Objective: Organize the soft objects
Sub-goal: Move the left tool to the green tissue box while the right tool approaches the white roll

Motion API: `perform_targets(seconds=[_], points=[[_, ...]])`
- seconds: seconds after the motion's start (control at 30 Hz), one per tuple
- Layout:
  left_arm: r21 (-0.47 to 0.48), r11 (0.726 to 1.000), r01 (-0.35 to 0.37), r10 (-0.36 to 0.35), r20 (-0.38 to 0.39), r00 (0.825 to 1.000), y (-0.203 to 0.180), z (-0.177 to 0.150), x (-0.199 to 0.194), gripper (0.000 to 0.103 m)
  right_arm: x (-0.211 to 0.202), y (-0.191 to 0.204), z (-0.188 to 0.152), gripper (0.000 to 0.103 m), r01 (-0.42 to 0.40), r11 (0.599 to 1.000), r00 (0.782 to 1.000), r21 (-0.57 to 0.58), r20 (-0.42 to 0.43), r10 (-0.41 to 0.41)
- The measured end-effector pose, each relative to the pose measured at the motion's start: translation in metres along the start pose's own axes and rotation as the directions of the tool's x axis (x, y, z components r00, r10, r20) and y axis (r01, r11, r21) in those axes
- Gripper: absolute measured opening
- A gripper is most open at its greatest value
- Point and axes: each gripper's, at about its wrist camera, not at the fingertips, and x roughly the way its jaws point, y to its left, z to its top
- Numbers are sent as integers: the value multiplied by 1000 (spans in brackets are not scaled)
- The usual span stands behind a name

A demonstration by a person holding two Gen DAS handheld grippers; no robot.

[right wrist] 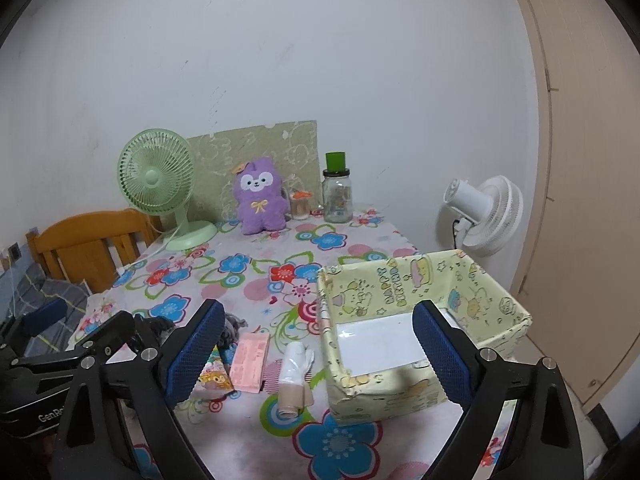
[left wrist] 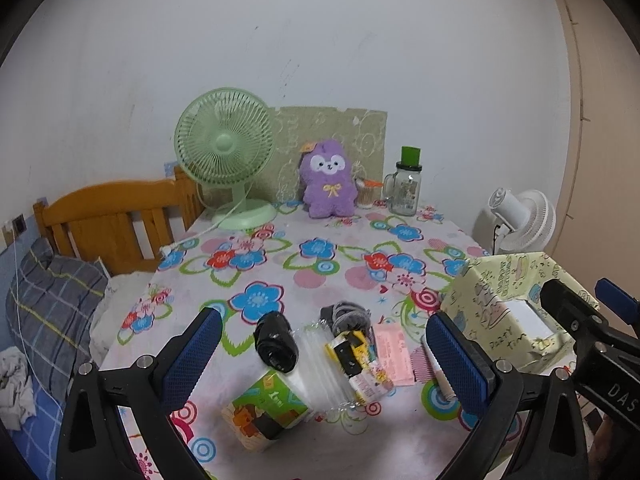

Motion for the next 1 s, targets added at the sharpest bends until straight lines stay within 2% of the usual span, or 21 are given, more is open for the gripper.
perform_targets(seconds=[0.5, 0.6, 1.0], points=[[16, 1000, -20, 21, -73, 997, 22, -20, 25, 100, 30, 30, -17, 91, -49, 999, 996, -1, -75, 49], [31, 999, -21, 24, -93, 995, 24, -26, 31, 100, 34, 36, -21, 87, -43, 999, 996, -10, -82, 42], [11, 1000, -6, 9, -194, 981, 35, -47, 58, 100, 54, 57, -40, 79, -56, 998, 990, -41, -135, 50]])
